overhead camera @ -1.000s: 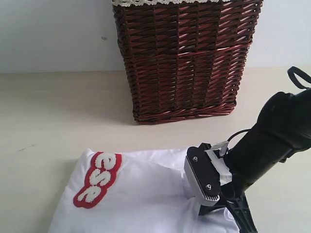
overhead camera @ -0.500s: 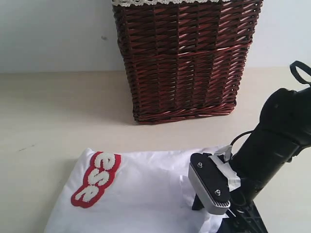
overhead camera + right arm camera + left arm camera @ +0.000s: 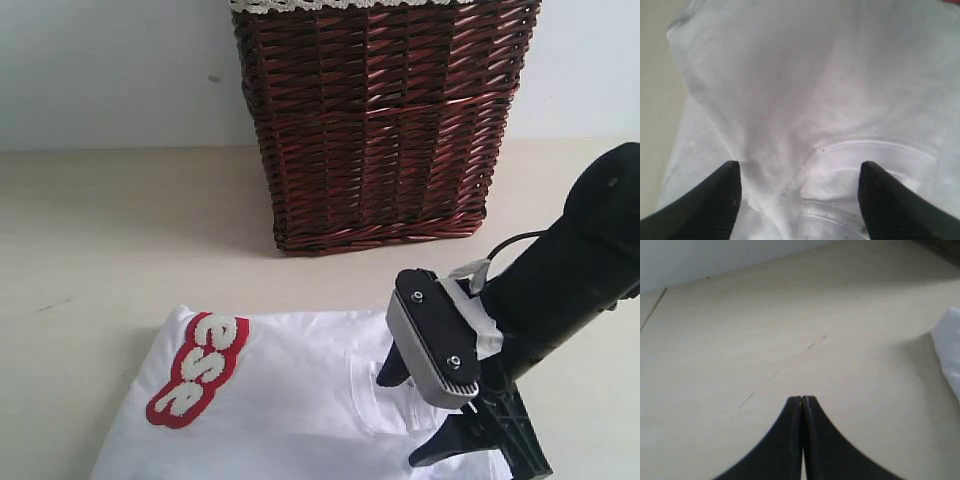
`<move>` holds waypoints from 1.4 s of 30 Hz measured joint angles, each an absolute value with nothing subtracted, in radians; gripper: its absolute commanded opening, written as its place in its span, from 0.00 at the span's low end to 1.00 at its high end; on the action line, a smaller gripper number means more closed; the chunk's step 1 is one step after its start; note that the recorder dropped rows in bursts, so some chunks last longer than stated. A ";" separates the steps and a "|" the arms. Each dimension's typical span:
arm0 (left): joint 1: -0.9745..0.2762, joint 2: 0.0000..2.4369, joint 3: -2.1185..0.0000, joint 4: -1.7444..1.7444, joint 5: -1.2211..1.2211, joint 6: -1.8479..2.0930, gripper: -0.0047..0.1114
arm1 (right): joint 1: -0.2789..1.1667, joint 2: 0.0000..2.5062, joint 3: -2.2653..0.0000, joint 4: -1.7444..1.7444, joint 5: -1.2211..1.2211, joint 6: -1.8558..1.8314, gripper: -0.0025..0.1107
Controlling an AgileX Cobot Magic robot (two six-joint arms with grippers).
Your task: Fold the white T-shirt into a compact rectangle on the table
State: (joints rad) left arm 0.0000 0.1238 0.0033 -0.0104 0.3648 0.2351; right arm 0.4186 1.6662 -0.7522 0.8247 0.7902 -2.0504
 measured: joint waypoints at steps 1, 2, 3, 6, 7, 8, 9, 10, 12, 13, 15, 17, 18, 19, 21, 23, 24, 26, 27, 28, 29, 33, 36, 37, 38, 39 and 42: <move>0.000 0.124 0.003 -0.010 0.365 0.235 0.04 | 0.419 1.678 -0.752 0.825 0.792 -2.054 0.59; 0.000 0.124 0.003 -0.010 0.365 0.235 0.04 | 0.419 1.689 -0.752 0.825 0.795 -2.053 0.59; 0.000 0.124 0.003 -0.010 0.365 0.235 0.04 | 0.419 1.704 -0.752 0.825 0.796 -2.055 0.59; 0.000 0.124 0.003 -0.010 0.365 0.235 0.04 | 0.419 1.739 -0.752 0.825 0.801 -2.055 0.59; 0.000 0.124 0.003 -0.010 0.365 0.235 0.04 | 0.419 1.747 -0.752 0.825 0.801 -2.055 0.59; 0.000 0.124 0.003 -0.010 0.365 0.235 0.04 | 0.419 1.754 -0.752 0.825 0.803 -2.057 0.59; 0.000 0.124 0.003 -0.010 0.365 0.235 0.04 | 0.419 1.757 -0.752 0.825 0.803 -2.057 0.58; 0.000 0.124 0.003 -0.010 0.365 0.235 0.04 | 0.419 1.762 -0.752 0.825 0.803 -2.057 0.57; 0.000 0.124 0.003 -0.010 0.365 0.235 0.04 | 0.419 1.765 -0.752 0.827 0.803 -2.069 0.52; 0.000 0.124 0.003 -0.010 0.365 0.235 0.04 | 0.419 1.770 -0.752 0.826 0.803 -2.076 0.49; 0.000 0.124 0.003 -0.010 0.365 0.235 0.04 | 0.419 1.781 -0.752 0.826 0.790 -2.084 0.44; 0.000 0.124 0.003 -0.010 0.365 0.235 0.04 | 0.419 1.796 -0.752 0.813 0.786 -2.084 0.39; 0.000 0.124 0.003 -0.010 0.365 0.235 0.04 | 0.419 1.807 -0.752 0.805 0.784 -2.087 0.37; 0.000 0.124 0.003 -0.010 0.365 0.235 0.04 | 0.419 1.814 -0.752 0.791 0.782 -2.087 0.35; 0.000 0.124 0.003 -0.010 0.365 0.235 0.04 | 0.419 1.827 -0.752 0.770 0.780 -2.088 0.30; 0.000 0.124 0.003 -0.010 0.365 0.235 0.04 | 0.419 1.829 -0.752 0.765 0.778 -2.091 0.22; 0.000 0.124 0.003 -0.010 0.365 0.235 0.04 | 0.419 1.829 -0.752 0.765 0.774 -2.091 0.17; 0.000 0.124 0.003 -0.010 0.365 0.235 0.04 | 0.419 1.829 -0.752 0.786 0.762 -2.091 0.09; 0.000 0.124 0.003 -0.010 0.365 0.235 0.04 | 0.419 1.827 -0.752 0.799 0.758 -2.091 0.04; 0.000 0.124 0.003 -0.010 0.365 0.235 0.04 | 0.419 1.825 -0.752 0.824 0.754 -2.091 0.02; 0.000 0.124 0.003 -0.010 0.365 0.235 0.04 | 0.419 1.821 -0.752 0.843 0.754 -2.091 0.02; 0.000 0.124 0.003 -0.010 0.365 0.235 0.04 | 0.419 1.800 -0.752 0.928 0.754 -2.091 0.02; 0.000 0.124 0.003 -0.010 0.365 0.235 0.04 | 0.419 1.778 -0.752 0.952 0.743 -2.091 0.02; 0.000 0.124 0.003 -0.010 0.365 0.235 0.04 | 0.419 1.773 -0.752 0.952 0.734 -2.091 0.02; 0.000 0.124 0.003 -0.010 0.365 0.235 0.04 | 0.419 1.756 -0.752 0.948 0.711 -2.091 0.02; 0.000 0.124 0.003 -0.010 0.365 0.235 0.04 | 0.419 1.745 -0.752 0.936 0.705 -2.088 0.02; 0.000 0.124 0.003 -0.010 0.365 0.235 0.04 | 0.419 1.664 -0.750 0.843 0.683 -2.074 0.02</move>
